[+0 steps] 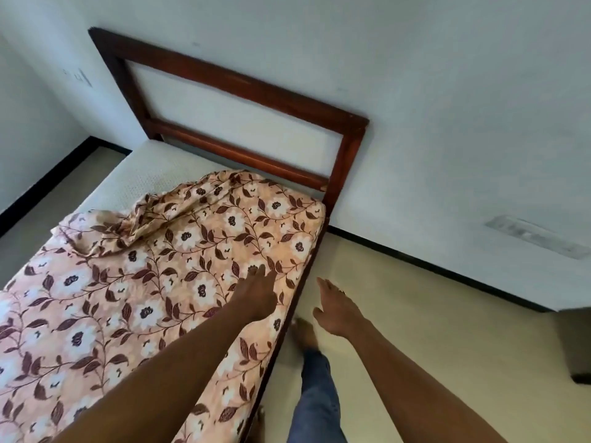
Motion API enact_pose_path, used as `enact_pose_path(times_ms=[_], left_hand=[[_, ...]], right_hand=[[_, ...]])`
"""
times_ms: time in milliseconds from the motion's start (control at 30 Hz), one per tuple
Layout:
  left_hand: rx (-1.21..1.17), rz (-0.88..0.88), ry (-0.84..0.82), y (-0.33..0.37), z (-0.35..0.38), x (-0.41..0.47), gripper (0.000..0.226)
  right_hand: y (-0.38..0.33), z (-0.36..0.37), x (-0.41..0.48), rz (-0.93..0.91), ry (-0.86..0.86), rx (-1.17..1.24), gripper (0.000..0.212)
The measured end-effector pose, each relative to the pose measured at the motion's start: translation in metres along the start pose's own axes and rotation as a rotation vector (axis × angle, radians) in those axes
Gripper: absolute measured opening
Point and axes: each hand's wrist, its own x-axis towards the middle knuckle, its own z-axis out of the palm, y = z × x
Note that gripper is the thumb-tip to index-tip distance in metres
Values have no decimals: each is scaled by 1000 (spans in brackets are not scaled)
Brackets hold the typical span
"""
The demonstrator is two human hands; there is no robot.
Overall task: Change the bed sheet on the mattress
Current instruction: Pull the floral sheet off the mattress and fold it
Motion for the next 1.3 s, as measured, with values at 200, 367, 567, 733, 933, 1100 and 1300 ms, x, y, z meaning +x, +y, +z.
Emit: enact_pose_path(times_ms=[200, 367, 567, 733, 933, 1100, 1300], left_hand=[[-89, -78, -103, -22, 16, 186, 63], [-48, -17, -157, -36, 26, 341, 74], [-162, -107, -354, -52, 61, 446, 93], [-169, -116, -355, -54, 85, 449, 106], [-245, -111, -380, -58, 81, 452, 106], [-291, -96, -384, -66, 77, 452, 99], [-397, -99, -372, -75, 80, 453, 91]], right_hand=[[57, -19, 209, 101, -19, 345, 68], [104, -25, 370, 284, 72, 518, 57], [146, -26, 499, 367, 288, 583, 49], [156, 0, 533, 616, 490, 766, 28], [113, -3, 508, 284, 527, 524, 18], [96, 6, 458, -167, 407, 497, 11], [132, 14, 486, 320, 456, 594, 91]])
